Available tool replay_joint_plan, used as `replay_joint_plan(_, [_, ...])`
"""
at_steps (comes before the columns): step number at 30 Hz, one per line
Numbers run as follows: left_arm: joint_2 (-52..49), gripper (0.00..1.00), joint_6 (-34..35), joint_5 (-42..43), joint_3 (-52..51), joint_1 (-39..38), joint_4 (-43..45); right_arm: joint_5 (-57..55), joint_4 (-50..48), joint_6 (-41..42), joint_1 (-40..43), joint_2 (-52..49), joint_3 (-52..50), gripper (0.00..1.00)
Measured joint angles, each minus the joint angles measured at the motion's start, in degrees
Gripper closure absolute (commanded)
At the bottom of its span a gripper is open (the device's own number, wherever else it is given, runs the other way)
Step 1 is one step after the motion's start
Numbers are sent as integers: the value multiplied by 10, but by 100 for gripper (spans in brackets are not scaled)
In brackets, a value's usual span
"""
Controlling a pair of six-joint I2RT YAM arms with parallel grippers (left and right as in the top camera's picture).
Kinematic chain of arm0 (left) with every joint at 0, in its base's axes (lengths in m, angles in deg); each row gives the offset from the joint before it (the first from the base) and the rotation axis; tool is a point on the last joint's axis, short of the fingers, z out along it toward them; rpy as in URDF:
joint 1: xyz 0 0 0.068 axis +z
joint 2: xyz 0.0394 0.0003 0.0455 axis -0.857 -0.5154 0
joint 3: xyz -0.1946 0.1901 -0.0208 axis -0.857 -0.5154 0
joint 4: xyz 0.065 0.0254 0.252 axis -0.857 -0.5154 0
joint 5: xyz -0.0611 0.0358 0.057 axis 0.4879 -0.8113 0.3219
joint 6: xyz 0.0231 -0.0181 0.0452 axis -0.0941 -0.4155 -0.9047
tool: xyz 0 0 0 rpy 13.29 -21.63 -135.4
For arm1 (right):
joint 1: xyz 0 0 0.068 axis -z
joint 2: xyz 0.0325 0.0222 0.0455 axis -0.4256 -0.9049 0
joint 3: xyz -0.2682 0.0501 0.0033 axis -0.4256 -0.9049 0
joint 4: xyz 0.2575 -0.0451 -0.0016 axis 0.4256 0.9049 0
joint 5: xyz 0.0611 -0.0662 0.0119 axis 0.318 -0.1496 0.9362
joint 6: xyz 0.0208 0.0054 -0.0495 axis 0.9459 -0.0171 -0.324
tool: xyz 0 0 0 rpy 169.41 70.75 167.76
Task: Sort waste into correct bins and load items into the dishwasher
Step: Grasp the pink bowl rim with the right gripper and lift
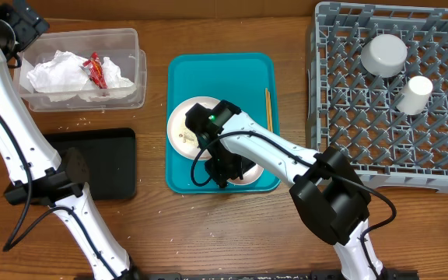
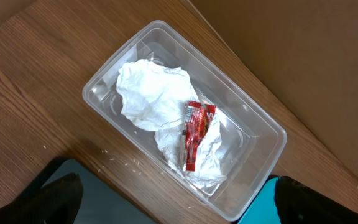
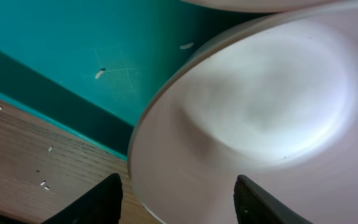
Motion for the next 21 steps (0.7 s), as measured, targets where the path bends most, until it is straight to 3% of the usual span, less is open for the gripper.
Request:
replay_joint_plan(19, [0, 0, 0, 0, 0, 0, 0, -3, -40, 1, -41, 0, -3, 74])
replay_joint_plan(21, [0, 0, 0, 0, 0, 0, 0, -4, -42, 1, -41, 0, -3, 82])
